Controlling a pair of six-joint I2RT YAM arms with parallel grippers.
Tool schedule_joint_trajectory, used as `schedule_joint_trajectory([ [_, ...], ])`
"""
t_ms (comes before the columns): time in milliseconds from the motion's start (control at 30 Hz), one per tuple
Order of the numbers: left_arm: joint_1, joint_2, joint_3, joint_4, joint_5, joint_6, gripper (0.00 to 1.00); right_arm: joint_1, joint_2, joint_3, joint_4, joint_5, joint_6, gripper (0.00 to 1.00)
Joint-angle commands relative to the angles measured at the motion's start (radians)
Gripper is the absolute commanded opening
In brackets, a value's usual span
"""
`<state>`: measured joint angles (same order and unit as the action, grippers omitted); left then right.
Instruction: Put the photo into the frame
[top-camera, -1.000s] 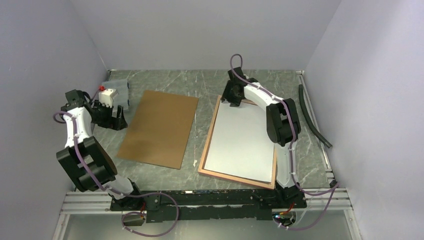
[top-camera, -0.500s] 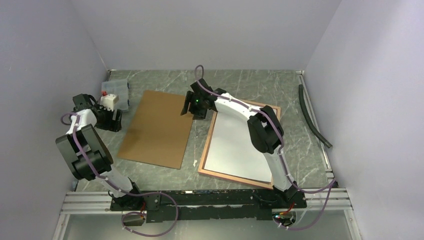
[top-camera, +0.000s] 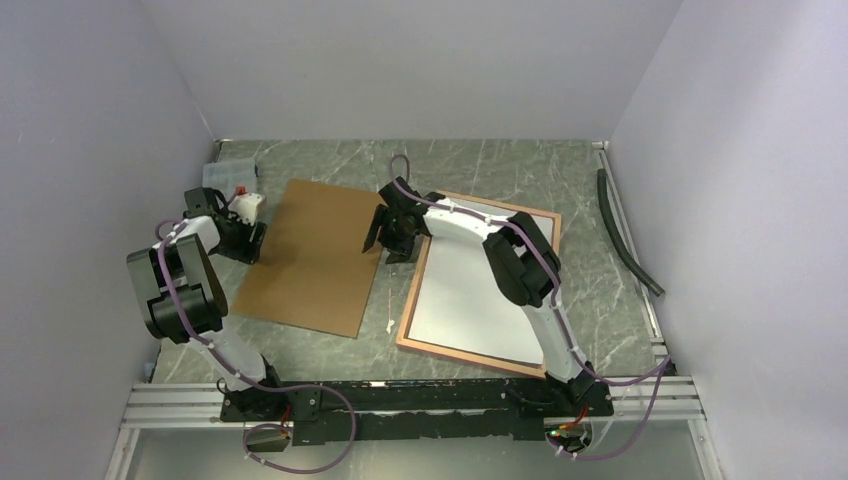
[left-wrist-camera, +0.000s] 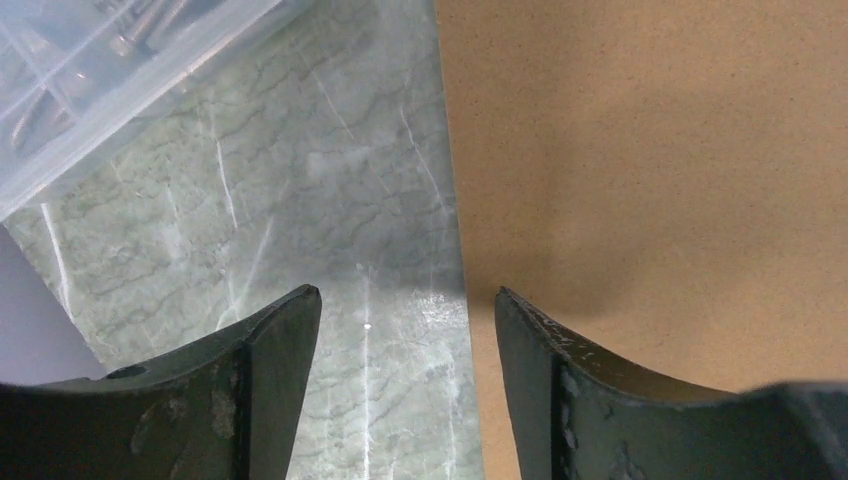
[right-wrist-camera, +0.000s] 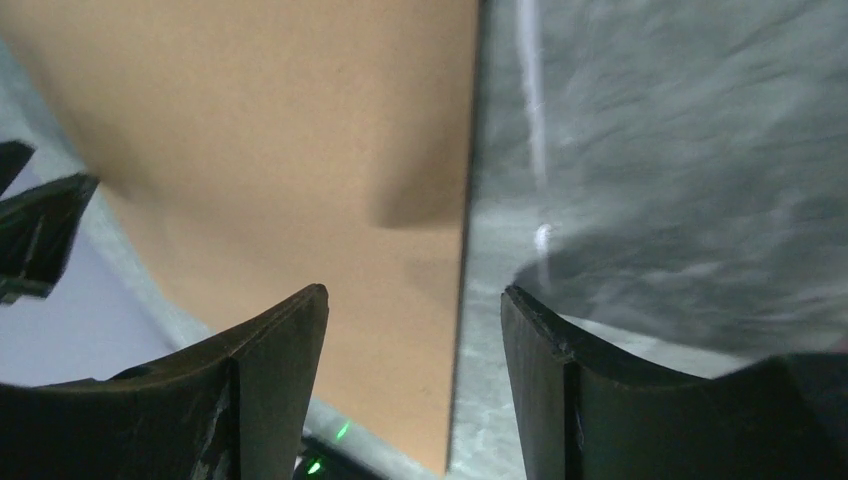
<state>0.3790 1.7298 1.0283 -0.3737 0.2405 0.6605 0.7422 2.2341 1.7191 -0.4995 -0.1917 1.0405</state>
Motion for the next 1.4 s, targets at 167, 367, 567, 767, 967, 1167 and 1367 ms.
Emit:
schedule_joint_trajectory([
  [167, 0.000, 0.133, 0.035, -0.048, 0.044, 0.000, 0.53, 0.022, 0.050, 0.013, 0.077, -0.074, 0.100, 0.68],
  [367, -0.004, 0.186, 0.080, -0.186, 0.168, 0.053, 0.45, 0.020, 0.024, -0.076, 0.316, -0.172, 0.203, 0.70],
  [567, -0.013, 0.228, 0.131, -0.357, 0.276, 0.153, 0.44, 0.019, 0.009, -0.143, 0.793, -0.311, 0.351, 0.73],
  [767, -0.022, 0.260, 0.147, -0.463, 0.312, 0.253, 0.46, 0.027, -0.021, -0.117, 1.010, -0.368, 0.369, 0.75],
  [967, -0.022, 0.275, 0.183, -0.539, 0.367, 0.286, 0.45, 0.037, -0.030, -0.139, 1.236, -0.430, 0.435, 0.73],
  [1167, -0.021, 0.271, 0.207, -0.590, 0.412, 0.302, 0.45, 0.049, -0.016, -0.164, 1.299, -0.465, 0.473, 0.70],
  [1367, -0.020, 0.255, 0.232, -0.667, 0.472, 0.323, 0.45, 0.073, 0.091, -0.091, 1.394, -0.521, 0.562, 0.66],
])
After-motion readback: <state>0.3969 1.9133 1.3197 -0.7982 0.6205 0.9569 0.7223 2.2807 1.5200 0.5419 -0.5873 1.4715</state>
